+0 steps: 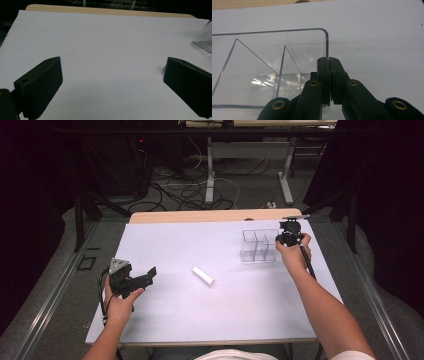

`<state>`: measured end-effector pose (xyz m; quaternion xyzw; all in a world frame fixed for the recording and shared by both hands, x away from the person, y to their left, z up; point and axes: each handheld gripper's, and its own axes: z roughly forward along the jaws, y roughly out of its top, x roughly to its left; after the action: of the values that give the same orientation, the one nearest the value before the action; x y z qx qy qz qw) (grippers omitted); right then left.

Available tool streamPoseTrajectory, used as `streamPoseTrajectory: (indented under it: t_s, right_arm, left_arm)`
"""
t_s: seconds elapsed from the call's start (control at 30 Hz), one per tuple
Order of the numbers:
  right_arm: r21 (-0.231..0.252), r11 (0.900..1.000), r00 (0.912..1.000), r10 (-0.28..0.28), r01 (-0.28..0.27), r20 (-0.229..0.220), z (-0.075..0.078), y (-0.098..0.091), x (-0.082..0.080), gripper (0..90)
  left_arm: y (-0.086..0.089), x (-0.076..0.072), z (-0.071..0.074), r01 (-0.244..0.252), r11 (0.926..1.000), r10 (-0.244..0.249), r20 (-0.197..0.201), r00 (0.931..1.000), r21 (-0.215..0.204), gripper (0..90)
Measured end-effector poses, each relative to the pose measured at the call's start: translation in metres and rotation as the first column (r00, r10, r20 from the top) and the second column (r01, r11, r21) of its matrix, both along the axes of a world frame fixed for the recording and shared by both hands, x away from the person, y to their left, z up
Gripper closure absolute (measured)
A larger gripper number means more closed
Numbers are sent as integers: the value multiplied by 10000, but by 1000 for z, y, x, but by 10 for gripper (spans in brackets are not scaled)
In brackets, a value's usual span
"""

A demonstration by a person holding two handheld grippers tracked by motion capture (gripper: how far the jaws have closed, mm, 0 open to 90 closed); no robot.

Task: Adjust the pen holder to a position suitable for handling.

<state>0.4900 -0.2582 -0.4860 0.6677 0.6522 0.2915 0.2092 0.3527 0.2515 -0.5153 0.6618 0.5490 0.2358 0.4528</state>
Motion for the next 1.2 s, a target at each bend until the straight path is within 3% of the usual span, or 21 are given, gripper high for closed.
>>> streamPoseTrajectory:
  t_s: [0.1,0.6,0.7,0.77,0.97,1.03,1.2]
  right_arm:
    - [88,10000,9998,16,-15,-178,1,6,-7,878]
    - [804,9955,9984,512,-492,-235,-3,22,-23,845]
    - [1344,9886,9974,704,-679,-142,-3,23,-28,803]
    - [1428,9874,9973,712,-681,-168,-2,23,-29,787]
    - [1569,9784,9901,1264,-1344,604,1,18,-36,711]
    - [1285,9768,9789,1542,-1715,1344,5,16,-40,706]
    - [1016,9789,9704,1569,-1775,1836,5,14,-45,750]
  left_arm:
    - [0,0,0,-11,10000,11,17,10000,-25,22]
    - [1,0,0,-47,10000,47,15,10000,-47,22]
    - [1,0,0,-44,10000,44,25,10000,-51,22]
    - [1,0,0,-54,10000,54,5,10000,-44,23]
    - [1,0,0,-55,10000,55,14,10000,-16,23]
    - [1,0,0,-73,10000,73,26,10000,-12,24]
    - [0,0,0,-37,10000,37,-52,10000,74,24]
